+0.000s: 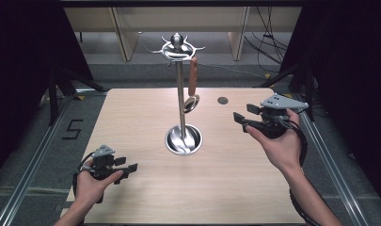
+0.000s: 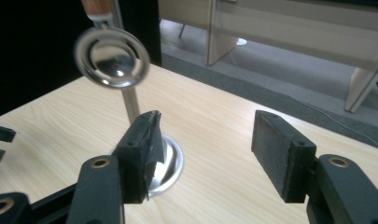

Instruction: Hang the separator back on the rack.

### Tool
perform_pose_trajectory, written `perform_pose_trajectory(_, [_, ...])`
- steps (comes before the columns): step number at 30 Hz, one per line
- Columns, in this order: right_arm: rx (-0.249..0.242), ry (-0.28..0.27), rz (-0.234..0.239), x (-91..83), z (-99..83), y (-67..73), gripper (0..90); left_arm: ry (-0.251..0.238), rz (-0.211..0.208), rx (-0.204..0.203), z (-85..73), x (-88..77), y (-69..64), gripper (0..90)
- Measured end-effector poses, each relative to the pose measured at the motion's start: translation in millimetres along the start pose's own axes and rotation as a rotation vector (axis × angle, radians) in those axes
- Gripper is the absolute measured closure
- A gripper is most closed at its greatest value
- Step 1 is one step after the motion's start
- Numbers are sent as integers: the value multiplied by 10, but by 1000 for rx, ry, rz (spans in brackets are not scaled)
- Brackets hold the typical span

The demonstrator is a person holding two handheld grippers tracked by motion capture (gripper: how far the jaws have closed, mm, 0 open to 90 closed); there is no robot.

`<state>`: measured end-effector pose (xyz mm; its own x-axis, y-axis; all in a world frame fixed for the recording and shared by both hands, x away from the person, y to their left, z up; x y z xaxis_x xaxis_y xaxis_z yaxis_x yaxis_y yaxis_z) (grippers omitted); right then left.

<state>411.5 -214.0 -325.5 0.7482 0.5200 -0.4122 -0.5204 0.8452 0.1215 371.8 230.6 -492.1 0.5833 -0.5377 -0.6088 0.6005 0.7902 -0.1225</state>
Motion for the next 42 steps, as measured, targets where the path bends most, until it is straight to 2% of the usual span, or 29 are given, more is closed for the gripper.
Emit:
perform_pose_trajectory(2, [25, 8, -15, -23, -66, -53, 424, 3, 3, 5, 0, 3, 4, 364])
perform_pose_trajectory(4, [16, 22, -31, -43, -130, -129, 424, 6, 0, 4, -1, 2, 4, 363])
perform_pose_trajectory(5, [46, 47, -43, -67, -207, -179, 424, 5, 1, 3, -1, 2, 4, 364])
perform_pose_trajectory(8, [52, 27, -57, -63, -270, -247, 424, 0, 4, -2, -3, 3, 4, 363])
perform_pose_trajectory(9, [63, 54, -60, -89, -301, -274, 423, 1, 3, -2, -4, 3, 5, 364])
perform_pose_trajectory(12, [112, 77, -77, -117, -430, -366, 422, 3, 2, -3, -5, 7, 1, 364])
perform_pose_trajectory(14, [103, 86, -80, -122, -460, -398, 421, 6, 2, -3, -4, 10, -2, 364])
perform_pose_trajectory(15, [124, 76, -76, -113, -489, -408, 421, 11, 7, 9, -6, 9, 8, 364])
perform_pose_trajectory(16, [116, 87, -88, -120, -518, -442, 420, 11, 8, 9, -5, 7, 6, 364])
perform_pose_trajectory(18, [144, 94, -98, -128, -570, -474, 420, 11, 5, 9, -5, 5, 7, 364])
perform_pose_trajectory(19, [147, 114, -95, -140, -594, -497, 420, 3, 5, -4, -5, 8, -2, 364])
perform_pose_trajectory(20, [129, 96, -99, -123, -644, -571, 420, 5, 1, -3, -5, 6, 1, 364])
perform_pose_trajectory(21, [129, 96, -99, -123, -644, -571, 420, 3, 4, -3, -6, 8, 2, 364])
perform_pose_trajectory(22, [158, 111, -110, -135, -669, -570, 420, 5, 4, -3, -7, 6, 2, 364])
perform_pose_trajectory(24, [154, 118, -121, -135, -722, -616, 420, 4, 3, -3, -6, 8, 1, 363])
perform_pose_trajectory(26, [172, 117, -129, -131, -768, -650, 418, 5, 3, -3, -6, 8, 0, 364])
perform_pose_trajectory(28, [171, 130, -136, -139, -817, -691, 418, 5, 2, -3, -6, 7, 1, 363])
perform_pose_trajectory(29, [148, 127, -133, -131, -841, -733, 418, 5, 5, -4, -6, 7, 0, 363])
perform_pose_trajectory(30, [181, 131, -135, -140, -863, -724, 418, 5, 5, -3, -6, 7, 1, 364])
perform_pose_trajectory(31, [158, 140, -140, -140, -915, -778, 418, 5, 5, -4, -7, 7, 1, 364])
perform_pose_trajectory(32, [158, 140, -140, -140, -915, -778, 418, 5, 5, -4, -7, 7, 1, 364])
perform_pose_trajectory(34, [175, 135, -137, -139, -965, -801, 418, 4, 6, -4, -7, 7, 0, 363])
perform_pose_trajectory(36, [227, 157, -145, -157, -1044, -803, 418, 4, 4, -5, -8, 12, 0, 363])
perform_pose_trajectory(37, [227, 157, -145, -157, -1044, -803, 418, 4, 4, -5, -8, 12, 0, 364])
perform_pose_trajectory(38, [191, 166, -147, -166, -1080, -857, 418, 6, 6, -5, -8, 12, -1, 363])
perform_pose_trajectory(39, [191, 166, -147, -166, -1080, -857, 418, 5, 6, -5, -9, 13, -2, 363])
perform_pose_trajectory(40, [229, 158, -161, -160, -1108, -831, 418, 5, 7, -5, -10, 14, -2, 364])
perform_pose_trajectory(41, [211, 162, -172, -157, -1137, -861, 418, 5, 7, -5, -9, 13, -2, 364])
perform_pose_trajectory(42, [232, 169, -173, -158, -1176, -870, 416, 6, 7, -5, -10, 13, -2, 364])
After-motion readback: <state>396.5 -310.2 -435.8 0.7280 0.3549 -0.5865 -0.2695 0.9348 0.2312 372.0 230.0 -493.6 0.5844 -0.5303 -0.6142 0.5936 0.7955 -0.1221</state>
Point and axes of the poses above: each handheld gripper's, and its own axes: x roughly forward along the jaws, z roughly out of its top, y roughly to its left, the point moved 3 cm from there along x, roughly forward along the jaws, and after that the axes turned 8 degrees about x, right-handed, at the moved point
